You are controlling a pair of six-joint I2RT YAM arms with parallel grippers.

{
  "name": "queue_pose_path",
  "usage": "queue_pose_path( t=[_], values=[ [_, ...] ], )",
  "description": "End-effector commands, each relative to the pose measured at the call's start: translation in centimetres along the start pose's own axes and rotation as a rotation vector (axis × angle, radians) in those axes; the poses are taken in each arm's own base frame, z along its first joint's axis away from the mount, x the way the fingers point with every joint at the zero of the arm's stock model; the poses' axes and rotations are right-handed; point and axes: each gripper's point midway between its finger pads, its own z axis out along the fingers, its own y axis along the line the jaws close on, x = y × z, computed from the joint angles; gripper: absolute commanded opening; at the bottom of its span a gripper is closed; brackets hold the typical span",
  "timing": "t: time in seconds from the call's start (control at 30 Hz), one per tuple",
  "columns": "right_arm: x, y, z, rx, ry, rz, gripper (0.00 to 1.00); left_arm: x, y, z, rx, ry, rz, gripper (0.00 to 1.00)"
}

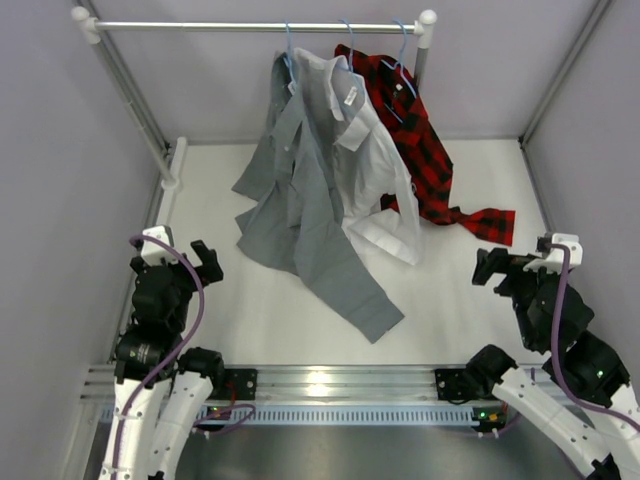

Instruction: Place the shirt on the hanger

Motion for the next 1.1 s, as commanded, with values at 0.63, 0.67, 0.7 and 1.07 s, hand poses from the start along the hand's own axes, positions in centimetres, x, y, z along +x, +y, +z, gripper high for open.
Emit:
queue_pose_path(
  t=[0.63,0.67,0.7,1.07],
  values=[
    [-0.3,1.1,1.2,0.018,0.06,-0.046,1.0,-0.7,-1.5,0.4,0.075,-0.028,0.012,0.98],
    [-0.3,1.1,1.2,0.02,0.061,-0.047,0.99,-0.7,-1.5,0.4,0.075,-0.026,0.014,0.98],
    [-0.2,1.2,1.3,0.019,0.063,-0.052,0.99,-0.8,-1.5,0.4,0.077,-0.029,0.012,0.98],
    [0.5,1.1,1.7,0.037,0.079,-0.07,0.99,-0.8,-1.5,0.4,0.077,-0.03,0.014,0.98]
  ],
)
